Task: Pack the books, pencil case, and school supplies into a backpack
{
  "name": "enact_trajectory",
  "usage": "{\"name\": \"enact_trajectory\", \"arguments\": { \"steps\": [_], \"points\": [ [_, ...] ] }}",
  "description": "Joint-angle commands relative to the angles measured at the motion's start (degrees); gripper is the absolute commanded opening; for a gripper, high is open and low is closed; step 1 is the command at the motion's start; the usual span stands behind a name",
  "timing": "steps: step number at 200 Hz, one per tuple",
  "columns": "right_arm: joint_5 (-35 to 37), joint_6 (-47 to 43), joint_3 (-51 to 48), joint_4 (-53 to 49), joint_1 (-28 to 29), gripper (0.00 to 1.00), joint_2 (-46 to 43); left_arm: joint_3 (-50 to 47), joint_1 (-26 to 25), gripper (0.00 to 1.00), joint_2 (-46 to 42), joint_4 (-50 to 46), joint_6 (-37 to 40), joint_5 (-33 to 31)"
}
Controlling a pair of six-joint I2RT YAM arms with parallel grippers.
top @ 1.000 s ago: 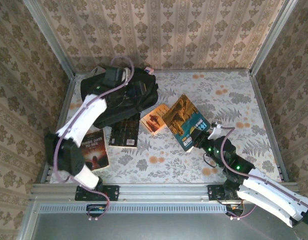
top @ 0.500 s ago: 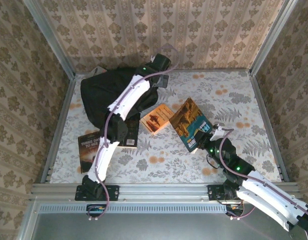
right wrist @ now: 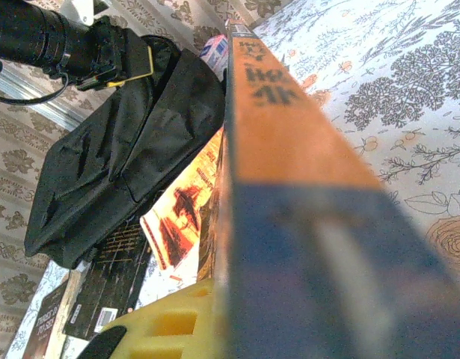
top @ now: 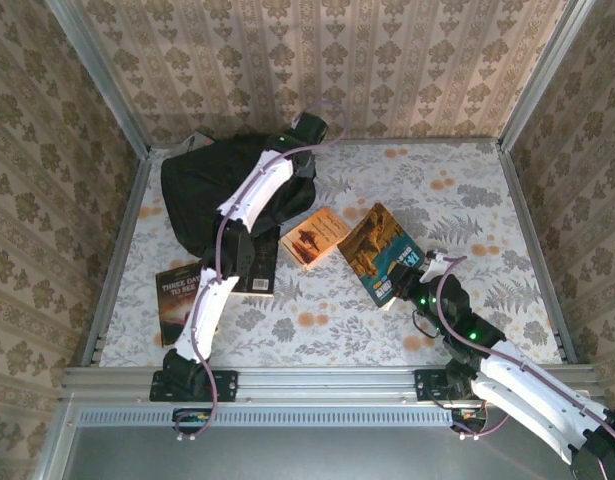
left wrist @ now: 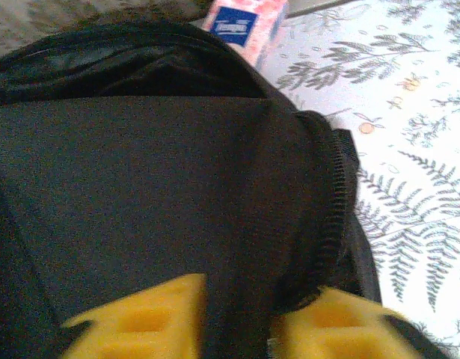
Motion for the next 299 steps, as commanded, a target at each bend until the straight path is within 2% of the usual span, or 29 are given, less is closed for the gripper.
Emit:
{"name": "enact_trajectory", "arguments": {
  "steps": [1,20,49,94,139,165,190,231,266,283,299],
  "points": [
    [-1.2,1.1,-0.1,5.1,-0.4,0.0,-0.7,-1.2,1.1,0.0,-1.6,0.9,-0.1,7.4],
    [-1.4,1.1,0.2,4.8,-0.5,0.0,-1.2,-1.5,1.9,0.0,-3.8,0.3,-0.8,7.3],
    [-1.9,1.0,0.9,4.2,-0.5,0.0,-1.9,-5.3,3.7,0.0,-12.8,2.6,-0.9,8.7],
    [-2.7,-1.3,3.4,2.9,-0.5,0.0,-2.6,-9.6,3.8,0.0,-26.7,5.0,4.5,2.7],
    [-4.7,-8.6,9.3,-0.5,-0.5,0.0,-5.6,-18.1,4.0,0.0,-38.5,8.2,10.3,1.6],
    [-4.9,-10.9,12.4,-2.3,-0.5,0.0,-8.4,-26.6,4.0,0.0,-46.4,14.0,12.6,8.6],
    [-5.9,-12.4,14.2,-3.1,-0.5,0.0,-12.0,-31.9,3.9,0.0,-50.9,16.6,10.8,15.6],
    [1.7,-12.4,19.1,-15.4,-0.5,0.0,-15.9,-41.2,3.8,0.0,-55.9,19.8,8.5,23.4],
    [-0.9,-16.4,23.2,-17.5,-0.5,0.0,-17.4,-51.0,3.4,0.0,-60.8,23.8,4.1,32.5],
    [-3.4,-17.0,25.4,-18.4,-0.5,0.0,-16.4,-55.1,2.9,0.0,-63.3,25.2,2.2,34.5],
    [-9.0,-15.5,26.5,-18.5,-0.5,0.0,-13.6,-59.1,2.2,0.0,-66.1,26.9,0.6,35.0]
  ]
}}
